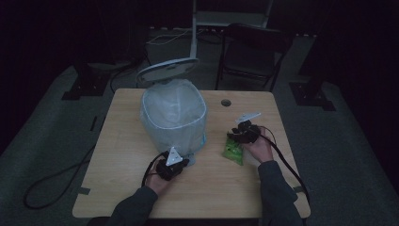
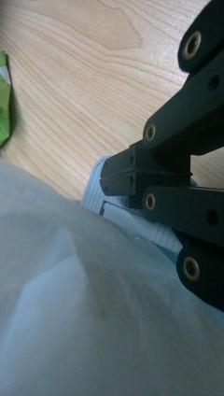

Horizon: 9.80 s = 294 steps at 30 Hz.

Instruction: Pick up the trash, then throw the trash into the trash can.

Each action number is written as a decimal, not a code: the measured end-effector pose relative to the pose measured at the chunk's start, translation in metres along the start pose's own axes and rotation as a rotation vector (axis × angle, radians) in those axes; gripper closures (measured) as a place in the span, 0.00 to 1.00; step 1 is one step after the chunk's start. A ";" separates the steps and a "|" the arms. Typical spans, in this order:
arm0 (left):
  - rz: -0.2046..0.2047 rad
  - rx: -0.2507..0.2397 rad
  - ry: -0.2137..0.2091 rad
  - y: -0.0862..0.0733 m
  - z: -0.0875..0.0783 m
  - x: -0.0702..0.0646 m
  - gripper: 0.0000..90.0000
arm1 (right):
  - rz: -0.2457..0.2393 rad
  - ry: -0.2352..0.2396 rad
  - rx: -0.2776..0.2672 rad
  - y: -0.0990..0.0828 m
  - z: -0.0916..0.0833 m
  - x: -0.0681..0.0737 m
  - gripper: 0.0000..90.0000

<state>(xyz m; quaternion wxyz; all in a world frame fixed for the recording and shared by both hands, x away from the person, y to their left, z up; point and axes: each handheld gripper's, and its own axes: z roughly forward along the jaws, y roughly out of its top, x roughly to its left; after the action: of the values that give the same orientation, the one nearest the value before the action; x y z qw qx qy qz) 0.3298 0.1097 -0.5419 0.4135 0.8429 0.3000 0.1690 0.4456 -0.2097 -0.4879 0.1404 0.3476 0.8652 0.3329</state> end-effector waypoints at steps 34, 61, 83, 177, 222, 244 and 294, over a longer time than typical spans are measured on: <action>0.000 0.000 -0.001 0.000 0.000 0.000 1.00 | -0.040 -0.058 -0.028 0.006 -0.025 0.004 0.91; -0.005 -0.004 -0.002 0.000 0.000 0.000 1.00 | -0.080 -0.126 -0.156 0.046 -0.074 0.016 0.92; -0.006 -0.004 -0.002 0.000 0.000 0.000 1.00 | -0.085 -0.145 -0.206 0.060 -0.097 0.015 0.92; -0.007 -0.003 -0.007 0.000 0.000 0.000 1.00 | -0.211 -0.125 -0.347 0.166 -0.136 0.046 0.92; -0.006 -0.003 -0.005 0.000 0.000 0.000 1.00 | -0.214 -0.053 -0.392 0.217 -0.121 0.068 0.92; -0.007 -0.003 -0.006 0.000 0.000 0.000 1.00 | -0.213 -0.013 -0.392 0.229 -0.108 0.079 0.92; -0.007 -0.004 -0.008 0.000 0.000 0.000 1.00 | -0.220 0.021 -0.386 0.251 -0.082 0.103 0.92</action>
<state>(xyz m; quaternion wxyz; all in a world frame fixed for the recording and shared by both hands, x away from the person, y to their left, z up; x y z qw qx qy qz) 0.3298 0.1094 -0.5422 0.4171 0.8416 0.3009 0.1648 0.4596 -0.0430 -0.2593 0.2307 0.2145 0.8196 0.4786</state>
